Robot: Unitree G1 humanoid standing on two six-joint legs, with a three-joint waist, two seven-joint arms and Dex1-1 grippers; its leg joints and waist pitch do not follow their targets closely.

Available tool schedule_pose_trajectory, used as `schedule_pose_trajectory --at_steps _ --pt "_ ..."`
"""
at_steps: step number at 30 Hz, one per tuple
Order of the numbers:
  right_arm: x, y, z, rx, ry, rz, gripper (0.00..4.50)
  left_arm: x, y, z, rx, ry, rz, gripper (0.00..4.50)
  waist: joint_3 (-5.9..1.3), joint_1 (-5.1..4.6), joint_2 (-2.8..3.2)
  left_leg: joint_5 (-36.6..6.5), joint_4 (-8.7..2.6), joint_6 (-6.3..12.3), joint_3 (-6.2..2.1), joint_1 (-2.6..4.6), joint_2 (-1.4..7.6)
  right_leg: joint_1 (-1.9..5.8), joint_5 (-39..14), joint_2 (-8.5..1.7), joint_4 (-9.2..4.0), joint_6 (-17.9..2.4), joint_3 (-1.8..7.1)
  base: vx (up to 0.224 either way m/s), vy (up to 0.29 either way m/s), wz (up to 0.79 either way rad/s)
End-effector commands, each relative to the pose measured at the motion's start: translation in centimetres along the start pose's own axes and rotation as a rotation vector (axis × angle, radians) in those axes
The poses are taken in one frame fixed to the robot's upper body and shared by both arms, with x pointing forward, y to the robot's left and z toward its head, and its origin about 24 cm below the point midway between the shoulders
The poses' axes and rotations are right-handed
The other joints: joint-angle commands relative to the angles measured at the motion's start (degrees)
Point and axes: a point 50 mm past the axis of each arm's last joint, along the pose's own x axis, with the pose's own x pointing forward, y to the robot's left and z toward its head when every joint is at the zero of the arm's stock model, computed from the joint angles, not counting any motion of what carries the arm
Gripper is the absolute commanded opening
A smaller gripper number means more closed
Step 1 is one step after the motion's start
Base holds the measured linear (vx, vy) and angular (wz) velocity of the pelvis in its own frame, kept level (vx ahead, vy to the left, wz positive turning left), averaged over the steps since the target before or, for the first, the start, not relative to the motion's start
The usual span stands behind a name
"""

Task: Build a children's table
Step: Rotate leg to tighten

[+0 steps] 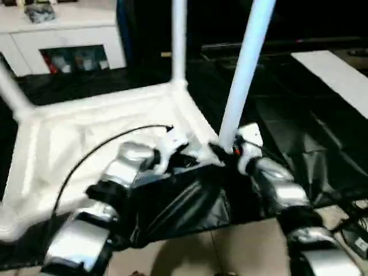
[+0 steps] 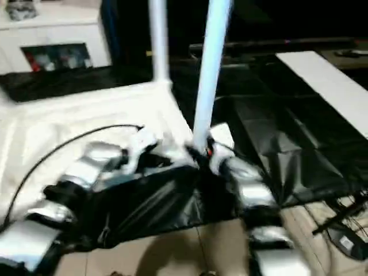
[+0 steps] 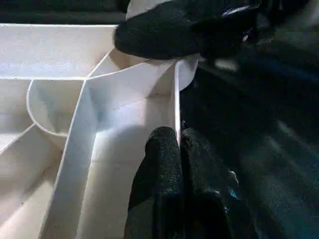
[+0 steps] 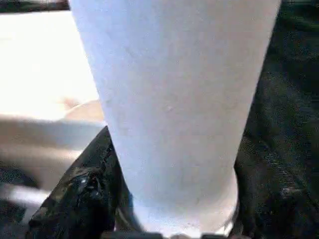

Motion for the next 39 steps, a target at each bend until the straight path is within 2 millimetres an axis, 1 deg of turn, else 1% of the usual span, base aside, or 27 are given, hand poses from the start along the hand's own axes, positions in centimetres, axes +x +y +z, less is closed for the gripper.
schedule_pose_trajectory --at_steps 1,2,4,6,7,8,9,11,12,13,14,15,16,18,19,20,21,23,25,26,27,29,31,33,37,38,39 --pt "2.0 5.1 -0.4 -0.011 0.031 0.134 3.04 3.2 -3.0 2.0 0.032 -0.051 -0.116 0.0 -3.14 -0.06 -0.36 -20.02 -4.1 0.2 -0.45 0.87 0.29 2.01 -25.92 -2.21 -4.92 -9.18 1.31 0.0 0.0 0.0" --pt "2.1 5.3 -0.3 -0.025 0.023 0.129 3.39 3.2 -3.1 1.9 0.035 -0.05 -0.117 0.0 -3.21 -0.01 -0.36 -20.2 -4.11 0.5 -0.52 0.83 0.27 2.07 -26.22 -2.27 -5.0 -8.72 1.34 0.0 0.0 0.0" --pt "2.2 5.4 -0.1 -0.035 0.01 0.129 3.39 3.2 -3.0 1.9 0.037 -0.046 -0.113 0.0 -3.26 -0.09 -0.32 -19.9 -4.19 0.9 -0.6 0.62 0.25 2.15 -25.15 -2.21 -4.91 -8.64 1.42 0.0 0.0 0.0" --pt "2.1 4.9 0.2 -0.019 -0.003 0.119 3.51 2.9 -2.8 1.7 0.04 -0.041 -0.112 0.0 -3.32 -0.07 -0.26 -19.73 -4.15 1.3 -0.58 0.65 0.3 2.12 -23.14 -2.14 -4.74 -9.38 1.49 0.0 0.0 0.0" --pt "2.1 4.9 0.2 -0.019 -0.003 0.119 3.79 2.9 -2.8 1.7 0.04 -0.041 -0.112 0.0 -3.33 -0.06 -0.24 -19.46 -4.15 1.36 -0.58 0.58 0.29 2.19 -22.47 -2.13 -4.66 -9.62 1.51 0.0 0.0 0.0" --pt "1.7 4.0 0.4 -0.037 -0.009 0.126 3.79 2.4 -2.5 1.4 0.045 -0.036 -0.114 0.0 -3.35 -0.04 -0.31 -18.95 -4.18 1.61 -0.61 0.42 0.29 2.34 -21.29 -2.12 -4.47 -10.01 1.52 0.0 0.0 0.0" --pt "1.6 3.6 0.4 -0.047 -0.01 0.131 3.79 2.2 -2.4 1.3 0.047 -0.035 -0.116 0.0 -3.39 -0.05 -0.31 -18.74 -4.15 1.69 -0.6 0.38 0.3 2.38 -20.78 -2.12 -4.41 -10.11 1.54 0.0 0.0 0.0" --pt "1.1 2.7 0.5 -0.074 -0.015 0.14 4.1 1.8 -2.1 1.0 0.055 -0.026 -0.116 0.0 -3.48 0.02 -0.33 -17.71 -4.06 1.98 -0.58 0.27 0.31 2.55 -18.93 -2.16 -4.2 -10.71 1.58 0.0 0.0 0.0" --pt "1.0 2.6 0.5 -0.078 -0.016 0.142 4.19 1.7 -2.1 1.0 0.055 -0.026 -0.117 0.0 -3.55 0.07 -0.5 -16.8 -4.0 2.31 -0.57 0.15 0.3 2.73 -17.58 -2.13 -3.98 -11.12 1.54 0.0 0.0 0.0" --pt "0.8 2.1 0.5 -0.093 -0.019 0.149 4.19 1.5 -2.0 0.8 0.058 -0.023 -0.123 0.0 -3.57 0.09 -0.42 -16.33 -3.96 2.46 -0.55 0.16 0.33 2.72 -16.84 -2.16 -3.94 -11.37 1.58 0.0 0.0 0.0" --pt "0.1 1.2 0.5 -0.112 -0.022 0.193 4.24 0.9 -1.8 0.6 0.074 -0.032 -0.151 0.0 -3.58 0.1 -0.59 -15.68 -3.87 2.85 -0.5 0.07 0.32 2.8 -15.8 -2.18 -3.8 -11.78 1.58 0.0 0.0 0.0" --pt "0.1 1.2 0.5 -0.112 -0.022 0.193 4.24 0.9 -1.8 0.6 0.074 -0.032 -0.151 0.0 -3.76 0.26 -0.56 -14.71 -3.72 3.43 -0.5 -0.05 0.32 3.04 -14.27 -2.24 -3.59 -12.18 1.58 0.0 0.0 0.0" --pt "-0.3 0.9 0.5 -0.127 -0.014 0.233 4.24 0.6 -1.7 0.5 0.08 -0.032 -0.168 0.0 -3.79 0.36 -0.32 -13.52 -3.64 3.84 -0.45 0.02 0.42 2.94 -11.89 -2.21 -3.3 -13.0 1.65 0.0 0.0 0.0" --pt "-0.6 0.7 0.5 -0.142 -0.008 0.268 4.24 0.3 -1.6 0.4 0.092 -0.033 -0.184 0.0 -3.9 0.54 -0.37 -12.27 -3.47 4.58 -0.36 -0.06 0.41 3.21 -9.27 -2.07 -3.05 -13.88 1.52 0.0 0.0 0.0" --pt "-1.1 0.5 0.4 -0.162 0.007 0.345 4.24 -0.2 -1.5 0.2 0.105 -0.036 -0.212 0.0 -3.92 0.7 -0.35 -11.43 -3.39 4.99 -0.28 -0.1 0.5 3.28 -7.67 -2.08 -2.79 -14.5 1.51 0.0 0.0 0.0" --pt "-1.3 0.5 0.4 -0.165 0.014 0.38 4.24 -0.3 -1.4 0.2 0.111 -0.038 -0.219 0.0 -3.9 0.8 -0.35 -11.34 -3.32 5.36 -0.21 -0.13 0.45 3.4 -7.27 -1.93 -2.81 -14.63 1.44 0.0 0.0 0.0" --pt "-1.9 0.6 0.3 -0.165 0.025 0.466 4.24 -0.7 -1.3 0.1 0.116 -0.045 -0.24 0.0 -3.88 1.02 -0.25 -11.35 -3.26 6.0 -0.09 -0.01 0.55 3.38 -6.72 -1.88 -2.83 -14.91 1.44 0.0 0.0 0.0" --pt "-2.7 0.8 0.3 -0.157 0.046 0.604 4.24 -1.2 -1.2 0.0 0.117 -0.053 -0.278 0.0 -3.87 1.3 -0.21 -11.32 -3.23 6.43 -0.09 -0.04 0.69 3.37 -6.46 -1.97 -2.66 -15.45 1.43 0.0 0.0 0.0" --pt "-3.3 0.7 0.3 -0.158 0.069 0.691 4.24 -1.6 -1.2 -0.1 0.116 -0.056 -0.324 0.0 -3.71 1.53 -0.22 -12.83 -3.35 6.26 -0.09 0.06 0.79 3.27 -8.82 -1.99 -2.86 -15.37 1.41 0.0 0.0 0.0" --pt "-3.5 0.7 0.3 -0.156 0.082 0.728 4.24 -1.8 -1.1 -0.1 0.116 -0.06 -0.338 0.0 -3.69 1.76 -0.22 -13.8 -3.42 5.69 -0.11 0.14 0.9 3.19 -10.49 -2.11 -2.96 -15.23 1.43 0.0 0.0 0.0" --pt "-3.7 0.6 0.3 -0.153 0.093 0.761 4.08 -2.0 -1.1 -0.1 0.112 -0.066 -0.353 0.0 -3.63 1.85 -0.13 -14.51 -3.55 5.05 -0.17 0.25 0.98 3.09 -11.69 -2.16 -3.02 -15.08 1.46 0.0 0.0 0.0" --pt "-4.1 0.5 0.4 -0.147 0.124 0.838 3.92 -2.4 -1.0 0.0 0.111 -0.069 -0.397 0.0 -3.63 2.15 -0.24 -14.99 -3.59 4.49 -0.11 0.37 0.97 3.02 -13.04 -2.19 -3.17 -14.79 1.51 0.0 0.0 0.0" --pt "-4.3 0.5 0.4 -0.144 0.135 0.856 3.87 -2.5 -1.0 0.0 0.119 -0.067 -0.405 0.0 -3.65 2.34 -0.23 -14.75 -3.57 4.2 -0.04 0.5 1.02 2.88 -12.74 -2.2 -3.16 -14.84 1.6 0.0 0.0 0.0" --pt "-4.8 0.5 0.3 -0.154 0.185 0.929 3.54 -2.8 -1.0 0.1 0.126 -0.064 -0.436 0.0 -3.7 2.57 -0.36 -14.08 -3.54 4.26 -0.06 0.42 0.97 3.02 -11.9 -2.2 -3.0 -14.94 1.55 0.0 0.0 0.0" --pt "-5.1 0.4 0.3 -0.155 0.214 0.969 3.33 -2.9 -0.9 0.0 0.132 -0.053 -0.461 0.0 -3.77 2.88 -0.4 -13.55 -3.49 4.22 -0.01 0.44 1.0 3.0 -11.92 -2.37 -2.96 -14.84 1.55 0.0 0.0 0.0" --pt "-5.1 0.4 0.3 -0.157 0.217 0.974 3.23 -3.0 -0.9 0.0 0.134 -0.05 -0.464 0.0 -3.76 2.95 -0.28 -13.55 -3.5 4.14 0.0 0.45 1.03 2.96 -12.06 -2.4 -2.96 -14.81 1.55 0.0 0.0 0.0" --pt "-5.1 0.5 0.3 -0.158 0.217 0.975 3.12 -3.0 -0.9 0.0 0.134 -0.049 -0.464 0.0 -3.77 2.99 -0.33 -13.59 -3.49 4.02 0.01 0.45 1.03 2.96 -12.09 -2.41 -2.97 -14.79 1.55 0.0 0.0 0.0"
